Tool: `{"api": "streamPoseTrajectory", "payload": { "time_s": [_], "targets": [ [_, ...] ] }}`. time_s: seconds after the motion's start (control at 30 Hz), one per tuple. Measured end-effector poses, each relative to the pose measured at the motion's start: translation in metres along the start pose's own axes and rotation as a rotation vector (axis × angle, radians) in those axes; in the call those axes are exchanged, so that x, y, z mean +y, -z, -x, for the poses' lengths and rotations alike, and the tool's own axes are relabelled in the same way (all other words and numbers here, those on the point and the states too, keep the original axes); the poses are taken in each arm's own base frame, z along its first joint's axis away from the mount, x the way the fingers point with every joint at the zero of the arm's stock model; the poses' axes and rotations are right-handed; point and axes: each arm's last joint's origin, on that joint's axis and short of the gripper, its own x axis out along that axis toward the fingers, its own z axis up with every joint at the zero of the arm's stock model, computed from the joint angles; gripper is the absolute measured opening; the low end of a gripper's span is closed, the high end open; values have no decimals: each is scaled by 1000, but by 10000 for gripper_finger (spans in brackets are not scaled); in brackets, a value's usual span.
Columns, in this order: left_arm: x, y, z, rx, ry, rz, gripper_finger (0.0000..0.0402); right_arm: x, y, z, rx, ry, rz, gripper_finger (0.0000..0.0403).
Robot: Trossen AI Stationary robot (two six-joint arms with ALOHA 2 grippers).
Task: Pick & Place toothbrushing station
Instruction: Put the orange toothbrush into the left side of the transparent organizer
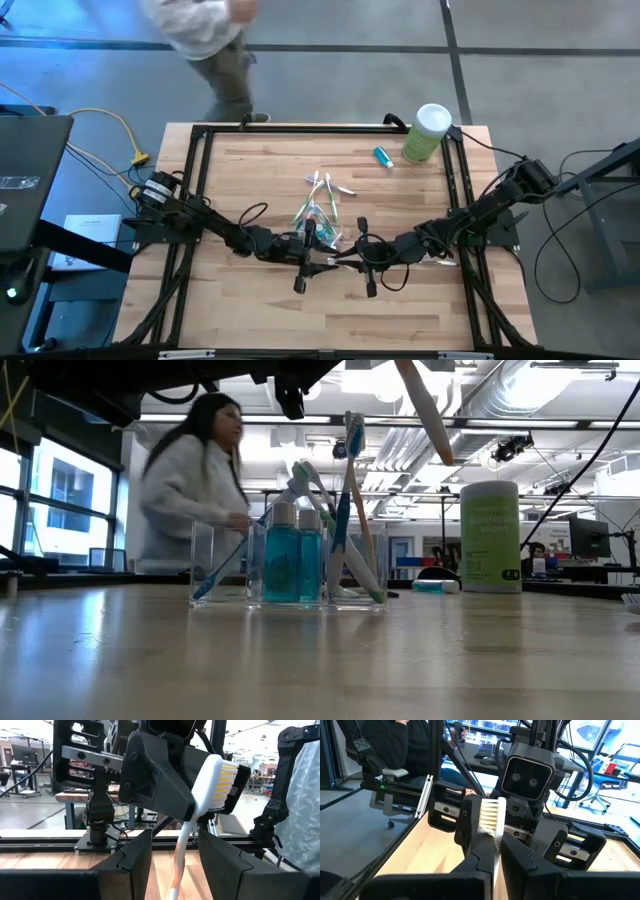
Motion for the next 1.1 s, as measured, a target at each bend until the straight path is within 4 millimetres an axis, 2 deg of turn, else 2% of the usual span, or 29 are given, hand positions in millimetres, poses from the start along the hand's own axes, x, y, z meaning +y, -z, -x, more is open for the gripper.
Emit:
{"api": "streamPoseTrajectory", "payload": {
  "time_s": [0.17, 0.3, 0.5, 0.67, 0.77, 0.93, 1.1],
  "targets": [
    [5, 1, -1, 8, -15, 12, 154, 0, 0, 0, 0, 0, 0, 9],
    [9, 1, -2, 12, -24, 43, 137, 0, 0, 0, 1, 2, 1, 9],
    [9, 1, -2, 13, -21, 39, 82, 0, 1, 0, 8, 7, 4, 9],
    [8, 1, -2, 15, -20, 34, 16, -1, 1, 0, 13, 13, -2, 9],
    [8, 2, -2, 16, -20, 21, 11, -1, 2, 0, 16, 14, -2, 14],
    [5, 2, -1, 16, -21, 14, 7, 0, 2, 0, 15, 9, -2, 52],
    [4, 2, -1, 16, -22, 14, 6, 1, 2, 0, 20, 20, 3, 121]
  ]
}}
